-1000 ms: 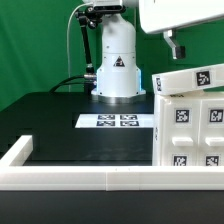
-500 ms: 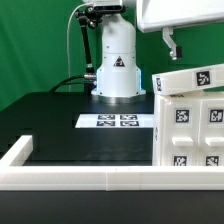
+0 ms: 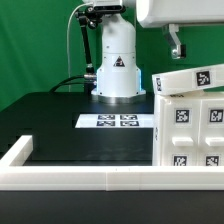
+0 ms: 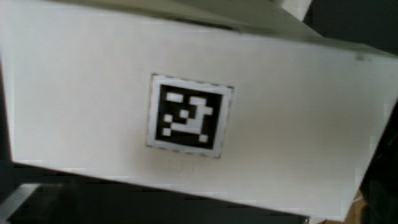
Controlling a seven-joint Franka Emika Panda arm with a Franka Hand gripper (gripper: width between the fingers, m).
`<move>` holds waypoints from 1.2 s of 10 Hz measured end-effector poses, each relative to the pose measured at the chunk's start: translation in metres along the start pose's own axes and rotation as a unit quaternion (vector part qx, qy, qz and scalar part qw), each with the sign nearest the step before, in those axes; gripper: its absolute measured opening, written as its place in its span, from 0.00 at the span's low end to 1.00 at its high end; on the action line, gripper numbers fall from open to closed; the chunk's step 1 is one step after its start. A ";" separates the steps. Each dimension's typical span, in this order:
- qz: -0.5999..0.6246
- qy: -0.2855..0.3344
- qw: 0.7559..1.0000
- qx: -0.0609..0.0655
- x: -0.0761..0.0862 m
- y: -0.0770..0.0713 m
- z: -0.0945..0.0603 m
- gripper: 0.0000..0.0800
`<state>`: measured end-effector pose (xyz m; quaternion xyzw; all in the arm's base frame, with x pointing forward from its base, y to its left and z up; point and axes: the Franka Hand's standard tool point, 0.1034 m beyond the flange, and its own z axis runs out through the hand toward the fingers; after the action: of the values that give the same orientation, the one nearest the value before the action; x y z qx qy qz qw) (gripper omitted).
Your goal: Assemble cabinet
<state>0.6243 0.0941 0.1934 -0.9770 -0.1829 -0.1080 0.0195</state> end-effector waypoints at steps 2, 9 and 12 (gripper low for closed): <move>-0.088 -0.002 0.996 -0.010 0.003 -0.002 -0.002 1.00; -0.385 -0.032 0.922 -0.013 -0.003 -0.007 0.001 1.00; -0.513 -0.051 0.857 -0.009 -0.009 -0.006 0.004 1.00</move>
Offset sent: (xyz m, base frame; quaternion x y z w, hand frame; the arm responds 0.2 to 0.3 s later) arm -0.0020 0.0051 -0.0011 0.0417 -0.0247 -0.2479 0.9676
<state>0.6147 0.0968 0.1871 -0.7486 -0.6584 -0.0545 -0.0566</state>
